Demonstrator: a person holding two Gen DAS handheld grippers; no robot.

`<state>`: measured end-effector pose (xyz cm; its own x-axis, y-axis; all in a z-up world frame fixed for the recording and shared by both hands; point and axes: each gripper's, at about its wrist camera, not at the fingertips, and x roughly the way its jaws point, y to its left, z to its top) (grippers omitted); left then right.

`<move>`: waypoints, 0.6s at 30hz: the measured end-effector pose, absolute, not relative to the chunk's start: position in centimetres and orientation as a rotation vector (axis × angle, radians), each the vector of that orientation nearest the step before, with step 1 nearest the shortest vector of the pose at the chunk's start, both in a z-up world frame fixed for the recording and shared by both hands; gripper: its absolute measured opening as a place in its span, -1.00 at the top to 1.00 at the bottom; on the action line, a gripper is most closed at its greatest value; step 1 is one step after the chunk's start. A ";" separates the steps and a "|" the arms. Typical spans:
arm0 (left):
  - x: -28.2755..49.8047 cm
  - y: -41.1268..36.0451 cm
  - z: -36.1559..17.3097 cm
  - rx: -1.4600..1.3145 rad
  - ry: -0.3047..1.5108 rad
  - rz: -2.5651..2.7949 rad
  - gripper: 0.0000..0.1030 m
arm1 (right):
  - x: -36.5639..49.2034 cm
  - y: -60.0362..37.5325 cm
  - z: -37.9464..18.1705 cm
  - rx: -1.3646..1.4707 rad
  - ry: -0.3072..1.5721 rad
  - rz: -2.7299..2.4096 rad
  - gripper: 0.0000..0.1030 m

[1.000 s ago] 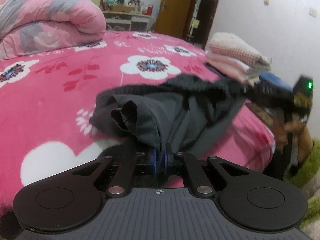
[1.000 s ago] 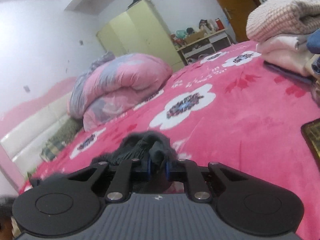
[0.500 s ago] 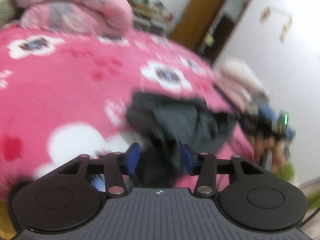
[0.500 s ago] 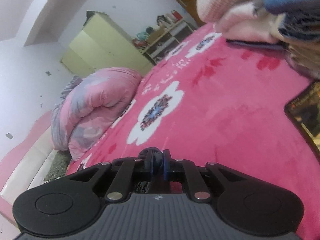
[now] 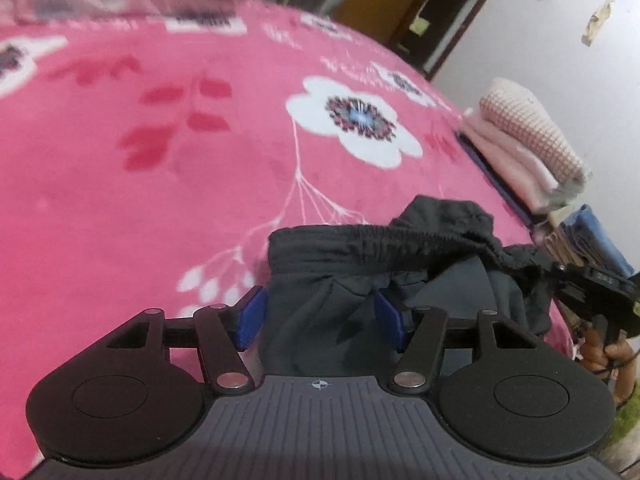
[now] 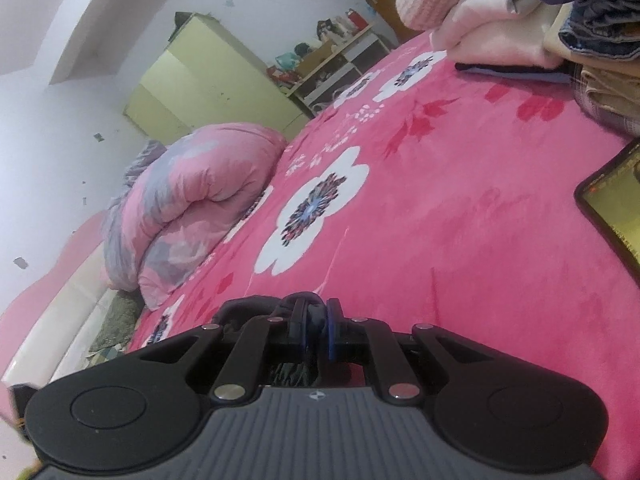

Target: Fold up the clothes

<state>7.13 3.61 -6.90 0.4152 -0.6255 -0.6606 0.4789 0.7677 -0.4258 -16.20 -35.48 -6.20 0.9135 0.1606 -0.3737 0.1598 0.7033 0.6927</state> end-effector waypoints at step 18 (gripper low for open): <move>7.5 -0.3 -8.0 -0.012 0.846 -0.618 0.30 | -17.0 -30.0 -5.4 0.385 0.418 0.113 -0.19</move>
<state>7.53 -0.33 -7.99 0.4994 -0.5153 -0.6964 0.5060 0.8260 -0.2483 -16.96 -30.02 -5.37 0.9091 0.1846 -0.3735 -0.0283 0.9217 0.3868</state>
